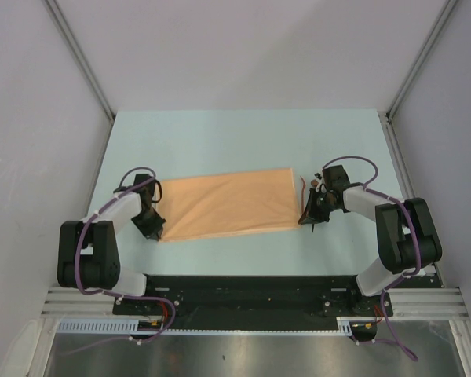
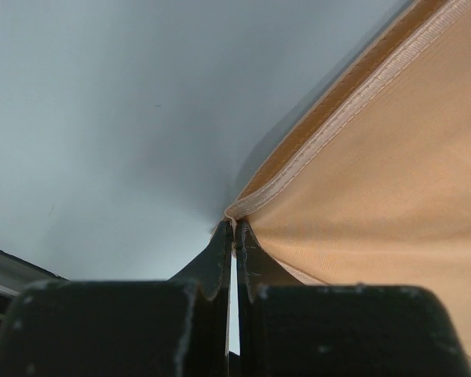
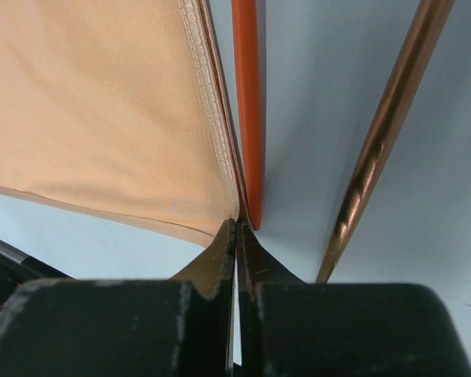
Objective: Fold the napkin into a case and place the utensils inside
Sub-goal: Fold and flatten the napkin at the center of the board, then smooth out the rectangle-folded napkin at the center of the board, then pick up the rectangle-folded napkin from the center of the board, then fold the rectangle-folded napkin at the center of the board.
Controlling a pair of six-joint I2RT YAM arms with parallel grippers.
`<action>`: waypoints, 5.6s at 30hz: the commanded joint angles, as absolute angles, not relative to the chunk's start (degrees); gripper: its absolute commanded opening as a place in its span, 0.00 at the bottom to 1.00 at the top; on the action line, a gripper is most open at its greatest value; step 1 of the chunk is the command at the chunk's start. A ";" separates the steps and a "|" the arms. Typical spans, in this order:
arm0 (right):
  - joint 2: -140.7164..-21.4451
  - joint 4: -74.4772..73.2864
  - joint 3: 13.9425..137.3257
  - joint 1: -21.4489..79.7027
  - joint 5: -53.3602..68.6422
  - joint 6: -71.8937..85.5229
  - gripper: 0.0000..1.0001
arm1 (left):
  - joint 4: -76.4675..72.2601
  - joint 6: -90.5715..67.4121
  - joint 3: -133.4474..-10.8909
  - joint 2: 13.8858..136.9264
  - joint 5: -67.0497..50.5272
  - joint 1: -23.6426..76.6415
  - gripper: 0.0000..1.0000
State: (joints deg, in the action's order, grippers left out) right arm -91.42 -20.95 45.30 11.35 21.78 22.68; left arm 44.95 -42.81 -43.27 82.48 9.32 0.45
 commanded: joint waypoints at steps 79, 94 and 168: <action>-95.68 -30.93 65.55 19.51 6.60 18.28 0.52 | 40.79 -41.49 -37.54 64.10 -2.52 -6.07 0.39; -106.43 -32.43 72.69 24.61 -6.07 16.17 0.53 | 32.61 -33.40 -43.50 60.82 -10.98 5.53 0.45; -98.61 -24.52 79.18 29.96 14.68 18.10 0.00 | 26.98 -36.03 -58.28 82.97 -13.45 22.86 0.47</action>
